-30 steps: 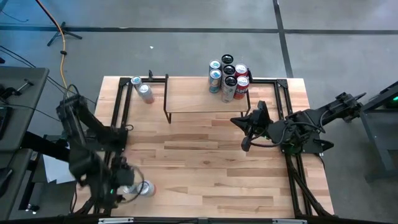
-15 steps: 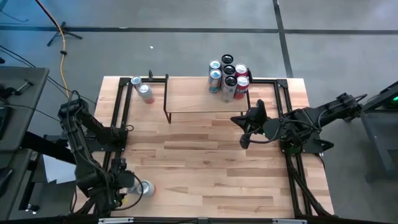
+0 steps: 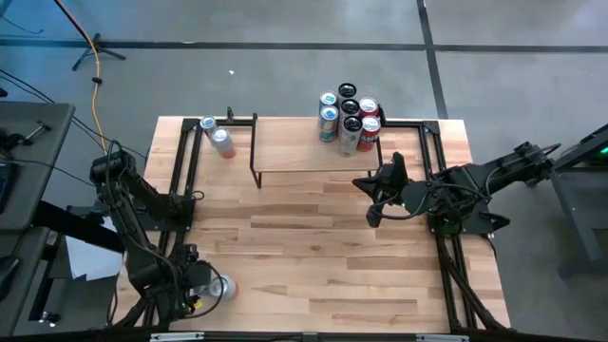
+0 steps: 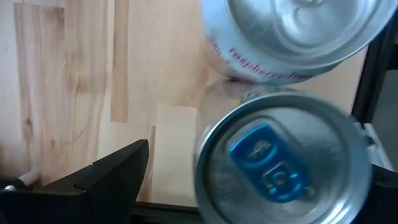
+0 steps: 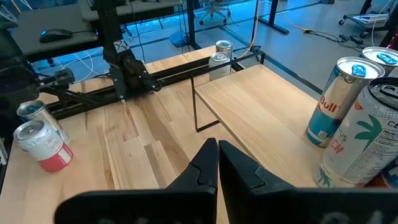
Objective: Place canned beverage on shelf
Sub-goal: Put the bottom blue soda can on the shelf aligned with the blue soda can
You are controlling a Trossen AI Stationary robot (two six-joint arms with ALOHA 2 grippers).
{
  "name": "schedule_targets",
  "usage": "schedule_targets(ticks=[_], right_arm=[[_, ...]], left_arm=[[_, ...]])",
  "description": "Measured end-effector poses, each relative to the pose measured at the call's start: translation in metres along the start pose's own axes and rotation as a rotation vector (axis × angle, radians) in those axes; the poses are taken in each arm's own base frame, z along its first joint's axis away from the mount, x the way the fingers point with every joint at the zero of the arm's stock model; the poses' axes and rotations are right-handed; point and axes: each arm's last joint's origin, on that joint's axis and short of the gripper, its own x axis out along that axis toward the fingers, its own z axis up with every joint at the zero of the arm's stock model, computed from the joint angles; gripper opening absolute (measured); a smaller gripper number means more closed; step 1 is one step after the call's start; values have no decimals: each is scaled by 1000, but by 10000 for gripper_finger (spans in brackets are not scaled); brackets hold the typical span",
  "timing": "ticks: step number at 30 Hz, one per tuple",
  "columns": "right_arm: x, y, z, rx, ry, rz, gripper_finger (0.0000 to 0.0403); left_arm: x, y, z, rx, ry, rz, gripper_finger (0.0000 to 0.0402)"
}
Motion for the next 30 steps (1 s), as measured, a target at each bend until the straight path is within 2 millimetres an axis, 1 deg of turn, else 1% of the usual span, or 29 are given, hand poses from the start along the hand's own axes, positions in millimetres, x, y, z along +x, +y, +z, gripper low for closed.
schedule_targets(ticks=[5,9,13,19,22,25,30], right_arm=[[0,0,0,0,0,0,0],[0,0,0,-2,0,0,0],[0,0,0,-3,1,0,0],[0,0,0,-5,2,-1,0],[0,0,0,-5,2,-2,0],[0,0,-1,-8,5,-5,0],[2,-3,0,-3,4,-22,0]], left_arm=[[0,0,1,4,-27,4,363],[0,-1,1,-5,-31,1,339],[0,-1,1,-7,-33,-3,290],[-1,0,3,-30,-33,-5,194],[-5,3,3,-28,-36,-21,190],[-15,11,2,-30,-39,-30,190],[-43,41,-3,-84,-36,-20,190]])
